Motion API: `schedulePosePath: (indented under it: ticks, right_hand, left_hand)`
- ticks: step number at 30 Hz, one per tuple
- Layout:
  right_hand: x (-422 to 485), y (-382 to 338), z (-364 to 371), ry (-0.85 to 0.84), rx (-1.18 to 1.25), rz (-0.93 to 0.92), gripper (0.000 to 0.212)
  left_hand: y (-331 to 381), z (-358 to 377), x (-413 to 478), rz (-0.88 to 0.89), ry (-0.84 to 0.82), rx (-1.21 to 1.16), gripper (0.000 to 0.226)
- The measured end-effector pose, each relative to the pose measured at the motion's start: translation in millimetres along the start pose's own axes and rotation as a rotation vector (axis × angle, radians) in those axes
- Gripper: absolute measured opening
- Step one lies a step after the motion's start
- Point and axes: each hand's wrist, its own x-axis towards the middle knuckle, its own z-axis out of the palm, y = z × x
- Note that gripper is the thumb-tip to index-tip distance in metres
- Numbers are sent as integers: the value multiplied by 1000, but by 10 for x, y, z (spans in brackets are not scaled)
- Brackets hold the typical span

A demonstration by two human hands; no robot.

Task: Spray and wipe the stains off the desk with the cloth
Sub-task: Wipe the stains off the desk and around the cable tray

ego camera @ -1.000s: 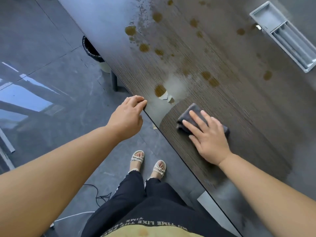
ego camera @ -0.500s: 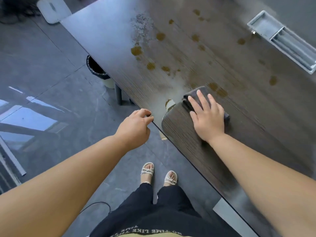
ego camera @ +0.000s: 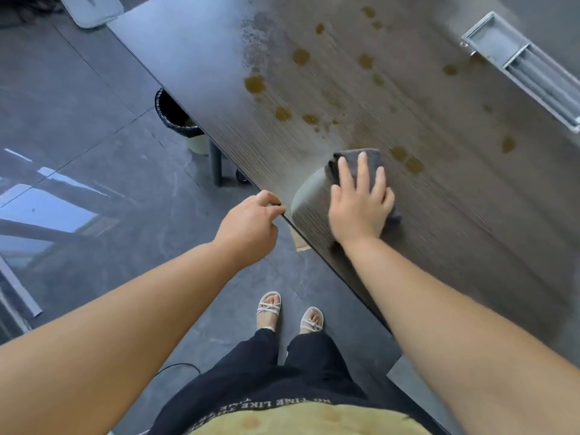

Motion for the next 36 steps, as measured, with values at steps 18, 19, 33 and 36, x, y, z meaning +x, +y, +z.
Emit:
schedulePosePath:
  ticks: [18, 19, 33, 36]
  right_hand:
    - [-713, 856, -28, -44, -55, -786, 42]
    - [-676, 1082, -76, -66, -83, -782, 42]
    - [-559, 1438, -204, -136, -77, -508, 45]
    - [-195, 1632, -284, -118, -85, -66, 49]
  left_hand:
    - [331, 30, 168, 41, 21, -10, 47]
    - [353, 26, 200, 50, -4, -2, 48]
    - [782, -39, 606, 152, -117, 136, 50]
    - [786, -70, 673, 168, -174, 168, 52]
